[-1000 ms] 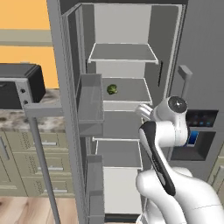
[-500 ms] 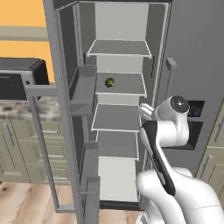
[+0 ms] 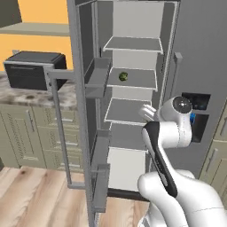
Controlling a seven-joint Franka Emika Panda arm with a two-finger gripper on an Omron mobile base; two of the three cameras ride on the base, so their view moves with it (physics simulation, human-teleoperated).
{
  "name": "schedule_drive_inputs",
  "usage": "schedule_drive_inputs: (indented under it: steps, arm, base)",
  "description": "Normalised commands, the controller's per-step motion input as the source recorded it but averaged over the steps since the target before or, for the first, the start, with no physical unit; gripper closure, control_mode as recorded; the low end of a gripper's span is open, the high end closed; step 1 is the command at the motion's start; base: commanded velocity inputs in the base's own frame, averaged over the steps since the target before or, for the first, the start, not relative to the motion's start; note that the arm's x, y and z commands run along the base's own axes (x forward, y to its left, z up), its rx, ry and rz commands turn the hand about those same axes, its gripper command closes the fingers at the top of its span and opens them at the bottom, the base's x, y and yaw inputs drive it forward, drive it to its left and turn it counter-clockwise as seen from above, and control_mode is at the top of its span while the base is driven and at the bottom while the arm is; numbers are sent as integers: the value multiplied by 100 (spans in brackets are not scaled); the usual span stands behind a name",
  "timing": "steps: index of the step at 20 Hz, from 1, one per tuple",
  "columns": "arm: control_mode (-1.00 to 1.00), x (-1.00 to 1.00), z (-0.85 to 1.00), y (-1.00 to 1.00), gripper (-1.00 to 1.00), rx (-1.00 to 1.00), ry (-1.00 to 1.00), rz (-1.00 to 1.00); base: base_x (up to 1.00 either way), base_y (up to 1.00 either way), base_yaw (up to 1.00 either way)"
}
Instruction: Retrieve the bottle and the shaker from the cabinet and place them next to the mixing bowl on the counter. Then add garlic from the fridge to the mixing bowl.
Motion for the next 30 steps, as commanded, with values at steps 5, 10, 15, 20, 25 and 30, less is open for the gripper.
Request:
schedule_drive_inputs:
  steps: [5,10,15,20,25,30]
  arm:
    - [100,0,0,0,100,0,0,0]
    - [100,0,0,0,100,0,0,0]
    - [100,0,0,0,100,0,0,0]
    - [100,0,0,0,100,0,0,0]
    - [100,0,0,0,100,0,0,0]
    - [100,0,0,0,100,0,0,0]
  base:
    - [-58,-2,29]
    - [-54,0,32]
    - [-49,0,32]
    - [-47,0,33]
    - [-43,6,34]
    - [-36,16,36]
